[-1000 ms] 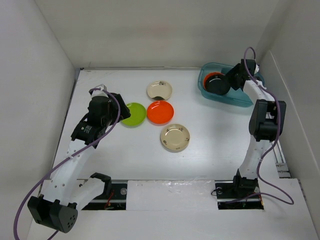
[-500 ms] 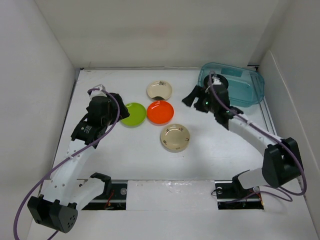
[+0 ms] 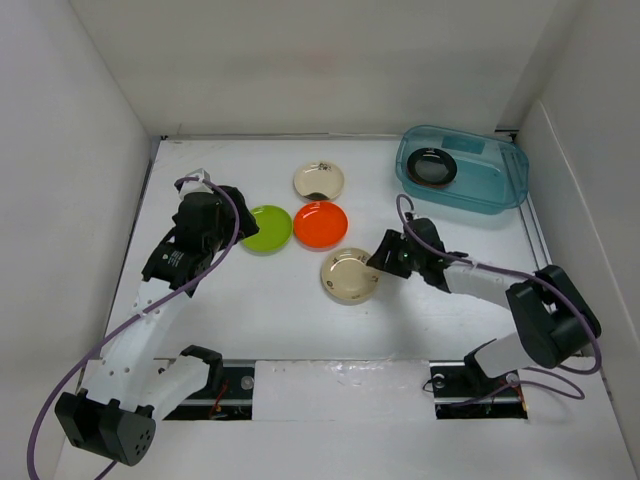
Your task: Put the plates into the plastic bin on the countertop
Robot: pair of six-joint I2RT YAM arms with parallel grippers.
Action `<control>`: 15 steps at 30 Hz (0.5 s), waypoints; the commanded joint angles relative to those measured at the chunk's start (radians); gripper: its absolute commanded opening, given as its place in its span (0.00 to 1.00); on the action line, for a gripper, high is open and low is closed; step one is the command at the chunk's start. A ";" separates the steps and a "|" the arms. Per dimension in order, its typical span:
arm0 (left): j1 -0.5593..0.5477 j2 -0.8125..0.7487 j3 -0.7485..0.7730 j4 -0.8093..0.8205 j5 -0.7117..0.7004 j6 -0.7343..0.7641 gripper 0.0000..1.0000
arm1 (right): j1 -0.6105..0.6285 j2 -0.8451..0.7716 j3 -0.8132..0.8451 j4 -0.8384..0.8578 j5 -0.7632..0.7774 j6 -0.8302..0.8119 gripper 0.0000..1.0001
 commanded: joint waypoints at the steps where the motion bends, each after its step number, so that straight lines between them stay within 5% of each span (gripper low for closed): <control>1: 0.007 -0.001 0.010 0.005 -0.007 -0.006 1.00 | 0.005 -0.012 -0.042 0.067 0.004 0.021 0.53; 8: 0.007 -0.001 0.010 0.005 0.003 -0.006 1.00 | -0.004 0.019 -0.066 0.067 -0.005 0.021 0.48; 9: 0.007 -0.001 0.010 0.005 0.003 -0.006 1.00 | -0.015 0.043 -0.066 0.067 -0.005 0.021 0.34; 12: 0.007 -0.001 0.010 0.005 0.003 -0.006 1.00 | -0.028 0.062 -0.066 0.067 -0.014 0.021 0.13; 15: 0.007 -0.001 0.010 0.005 0.003 -0.006 1.00 | -0.053 0.010 -0.075 0.027 -0.025 0.021 0.00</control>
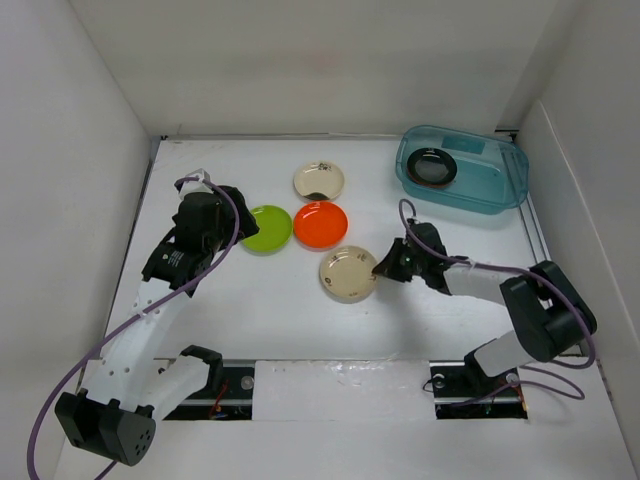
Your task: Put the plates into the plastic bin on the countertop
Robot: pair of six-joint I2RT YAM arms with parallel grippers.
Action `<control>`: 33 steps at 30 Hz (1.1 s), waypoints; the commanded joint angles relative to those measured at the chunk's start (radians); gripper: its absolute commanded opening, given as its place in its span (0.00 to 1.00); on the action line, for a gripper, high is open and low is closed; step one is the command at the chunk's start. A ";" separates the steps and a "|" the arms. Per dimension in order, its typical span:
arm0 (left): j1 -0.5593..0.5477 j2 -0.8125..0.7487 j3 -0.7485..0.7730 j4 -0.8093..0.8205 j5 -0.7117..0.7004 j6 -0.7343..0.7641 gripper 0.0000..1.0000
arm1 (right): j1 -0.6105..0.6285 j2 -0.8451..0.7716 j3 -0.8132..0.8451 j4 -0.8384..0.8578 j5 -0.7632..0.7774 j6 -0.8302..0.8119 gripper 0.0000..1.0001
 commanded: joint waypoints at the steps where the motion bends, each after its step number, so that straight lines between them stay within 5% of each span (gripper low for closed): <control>1: 0.007 -0.001 0.010 0.007 0.002 -0.004 1.00 | -0.033 -0.064 -0.019 -0.056 0.034 -0.004 0.00; 7: 0.007 -0.012 0.010 0.007 -0.008 -0.004 1.00 | 0.000 -0.401 0.107 -0.396 0.276 -0.004 0.00; 11: 0.007 -0.003 0.010 0.007 0.001 -0.004 1.00 | -0.090 -0.481 0.238 -0.406 0.349 -0.013 0.00; 16: 0.007 -0.003 0.010 0.007 0.002 -0.004 1.00 | -0.338 -0.218 0.424 -0.354 0.349 -0.099 0.00; 21: 0.007 -0.003 0.001 0.016 0.012 0.005 1.00 | -0.594 0.003 0.587 -0.216 0.140 -0.048 0.00; 26: 0.007 0.007 0.001 0.016 0.021 0.014 1.00 | -0.653 0.351 0.865 -0.228 -0.024 -0.048 0.00; 33: 0.007 0.025 0.001 0.016 0.031 0.014 1.00 | -0.678 0.566 1.056 -0.271 -0.061 -0.048 0.00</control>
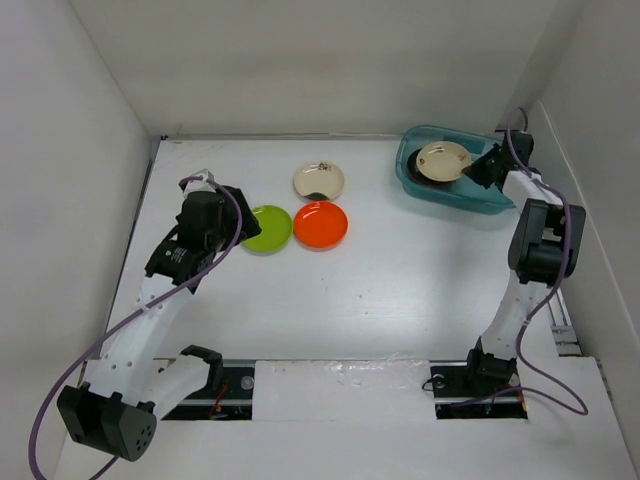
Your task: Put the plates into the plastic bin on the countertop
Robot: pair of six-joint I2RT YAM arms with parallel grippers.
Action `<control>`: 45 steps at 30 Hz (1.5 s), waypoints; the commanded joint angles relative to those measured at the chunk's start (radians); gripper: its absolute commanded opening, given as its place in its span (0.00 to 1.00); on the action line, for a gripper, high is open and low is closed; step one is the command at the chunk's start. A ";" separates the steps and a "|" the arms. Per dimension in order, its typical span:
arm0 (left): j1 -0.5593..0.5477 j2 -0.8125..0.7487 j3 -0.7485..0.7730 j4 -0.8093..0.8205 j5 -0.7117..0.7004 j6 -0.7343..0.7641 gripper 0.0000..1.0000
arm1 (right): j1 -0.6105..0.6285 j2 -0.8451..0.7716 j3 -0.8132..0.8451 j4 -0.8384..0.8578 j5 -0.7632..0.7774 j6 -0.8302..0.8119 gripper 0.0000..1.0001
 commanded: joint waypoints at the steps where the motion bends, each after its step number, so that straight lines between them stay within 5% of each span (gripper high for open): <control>1: 0.007 0.001 0.001 0.019 0.008 0.011 1.00 | -0.004 0.059 0.131 0.003 -0.056 0.005 0.00; 6: 0.007 0.001 0.001 0.019 0.008 0.011 1.00 | 0.007 0.118 0.203 -0.034 -0.066 -0.004 0.02; 10: 0.007 0.011 0.001 0.019 0.008 0.011 1.00 | 0.027 0.060 0.191 -0.043 -0.056 -0.026 0.69; 13: 0.007 0.011 0.001 0.019 0.008 0.011 1.00 | 0.077 -0.091 0.101 -0.034 0.031 -0.052 0.99; 16: 0.007 0.011 0.001 0.029 0.008 0.020 1.00 | 0.152 -0.224 -0.008 0.008 0.139 -0.066 1.00; 20: 0.007 0.020 0.001 0.029 0.019 0.021 1.00 | 0.341 -0.377 -0.167 0.065 0.103 -0.118 1.00; 27: 0.007 0.020 0.001 0.029 0.019 0.021 1.00 | 0.570 -0.281 -0.507 0.386 -0.075 -0.017 0.92; 32: 0.007 0.020 0.001 0.029 0.028 0.021 1.00 | 0.607 -0.119 -0.542 0.584 -0.253 0.035 0.90; 37: 0.007 0.000 0.001 0.029 0.019 0.021 1.00 | 0.597 -0.040 -0.542 0.612 -0.250 0.048 0.84; 45: 0.007 0.000 0.001 0.029 0.010 0.021 1.00 | 0.597 -0.022 -0.444 0.468 -0.238 0.029 0.55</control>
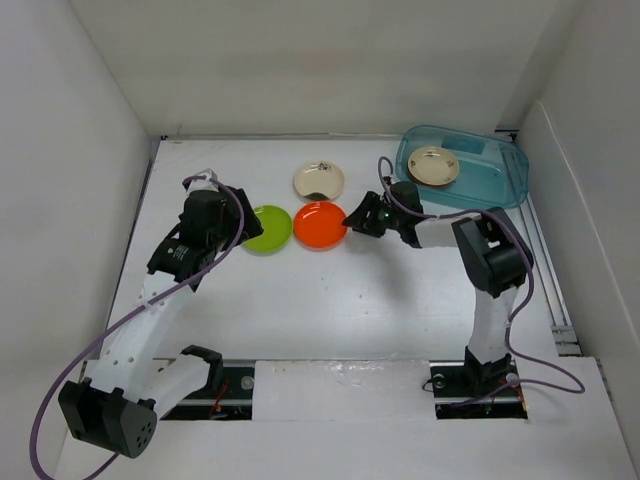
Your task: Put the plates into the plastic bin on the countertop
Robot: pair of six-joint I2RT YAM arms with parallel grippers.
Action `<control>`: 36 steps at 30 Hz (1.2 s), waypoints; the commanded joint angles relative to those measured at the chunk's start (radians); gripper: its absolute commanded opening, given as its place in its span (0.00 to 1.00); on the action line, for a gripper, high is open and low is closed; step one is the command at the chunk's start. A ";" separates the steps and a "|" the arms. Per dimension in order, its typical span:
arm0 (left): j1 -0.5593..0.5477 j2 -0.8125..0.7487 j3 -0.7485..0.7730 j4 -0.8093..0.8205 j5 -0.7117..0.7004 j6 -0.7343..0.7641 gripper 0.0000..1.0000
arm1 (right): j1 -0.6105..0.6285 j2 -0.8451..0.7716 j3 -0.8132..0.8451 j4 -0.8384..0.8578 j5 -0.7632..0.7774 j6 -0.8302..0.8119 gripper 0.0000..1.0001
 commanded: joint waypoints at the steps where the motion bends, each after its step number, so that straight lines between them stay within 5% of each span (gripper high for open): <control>1: 0.007 -0.021 0.001 0.023 -0.012 0.012 1.00 | 0.014 0.035 0.079 -0.115 0.007 -0.024 0.55; 7: 0.007 -0.041 0.001 0.023 -0.012 0.012 1.00 | 0.014 0.059 0.144 -0.172 0.007 -0.034 0.34; 18: 0.007 -0.041 0.001 0.023 -0.022 0.012 1.00 | 0.024 0.115 0.228 -0.213 -0.002 -0.005 0.14; 21: 0.007 -0.050 0.001 0.023 -0.022 0.012 1.00 | 0.024 0.105 0.217 -0.213 0.007 0.004 0.00; 29: 0.007 -0.050 0.001 0.023 -0.022 0.012 1.00 | 0.003 -0.202 0.096 -0.213 0.077 0.024 0.00; 36: 0.007 -0.050 0.001 0.023 -0.011 0.012 1.00 | -0.245 -0.310 0.194 -0.330 0.080 -0.008 0.00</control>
